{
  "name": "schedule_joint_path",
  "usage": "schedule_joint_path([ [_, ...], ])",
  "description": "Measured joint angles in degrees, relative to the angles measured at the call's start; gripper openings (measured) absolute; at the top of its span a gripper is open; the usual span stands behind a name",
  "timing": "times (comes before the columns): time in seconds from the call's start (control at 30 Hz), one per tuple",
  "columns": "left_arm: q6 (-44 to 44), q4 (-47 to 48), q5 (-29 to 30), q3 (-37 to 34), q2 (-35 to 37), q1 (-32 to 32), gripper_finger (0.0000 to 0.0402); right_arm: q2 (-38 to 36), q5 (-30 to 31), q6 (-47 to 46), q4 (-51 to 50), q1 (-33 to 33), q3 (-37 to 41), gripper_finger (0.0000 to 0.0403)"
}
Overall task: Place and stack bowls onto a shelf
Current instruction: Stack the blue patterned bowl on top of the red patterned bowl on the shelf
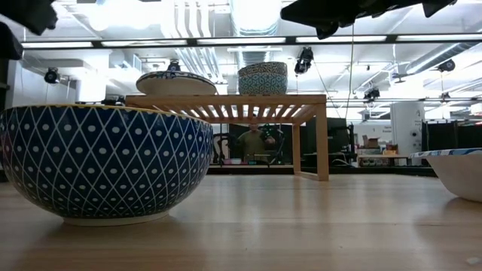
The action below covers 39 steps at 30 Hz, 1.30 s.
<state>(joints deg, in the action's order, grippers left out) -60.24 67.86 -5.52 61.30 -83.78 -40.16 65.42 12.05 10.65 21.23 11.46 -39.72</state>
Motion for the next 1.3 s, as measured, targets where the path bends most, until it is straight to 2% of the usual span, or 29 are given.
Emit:
schedule_joint_path([
  [0.23,8.67,-0.25,0.21,-0.74,-4.52,-4.23,0.0200,0.34,0.02,-0.26,0.59,0.00,0.00,0.0009],
  [0.37,9.54,-1.43,0.02,-2.45,-5.60,-4.87,0.0200,0.38,0.02,-0.25,0.60,0.00,0.00,0.0009],
  [0.53,9.13,-8.51,-0.02,-6.25,-4.85,-4.92,0.0184,0.38,0.02,-0.63,0.68,0.00,0.00,0.0009],
  [0.67,9.04,-11.43,-0.02,-8.71,-4.45,-4.90,0.0159,0.38,0.02,-0.78,0.70,0.00,0.00,0.0009],
  [0.8,9.02,-11.87,-0.03,-9.76,-4.40,-4.92,0.0118,0.38,0.02,-0.98,0.70,0.00,0.00,0.0009],
  [1.0,12.87,-11.89,-0.09,-9.92,-4.36,-5.41,0.0019,0.38,0.02,-1.87,0.68,0.00,0.00,0.0009],
  [1.17,13.60,-12.00,0.70,-9.90,-3.56,-5.65,0.0008,0.38,0.02,-2.24,0.60,0.00,0.00,0.0009],
  [1.3,13.79,-11.33,4.02,-9.97,-1.02,-6.01,0.0004,0.38,0.02,-2.40,0.55,0.00,0.00,0.0009],
])
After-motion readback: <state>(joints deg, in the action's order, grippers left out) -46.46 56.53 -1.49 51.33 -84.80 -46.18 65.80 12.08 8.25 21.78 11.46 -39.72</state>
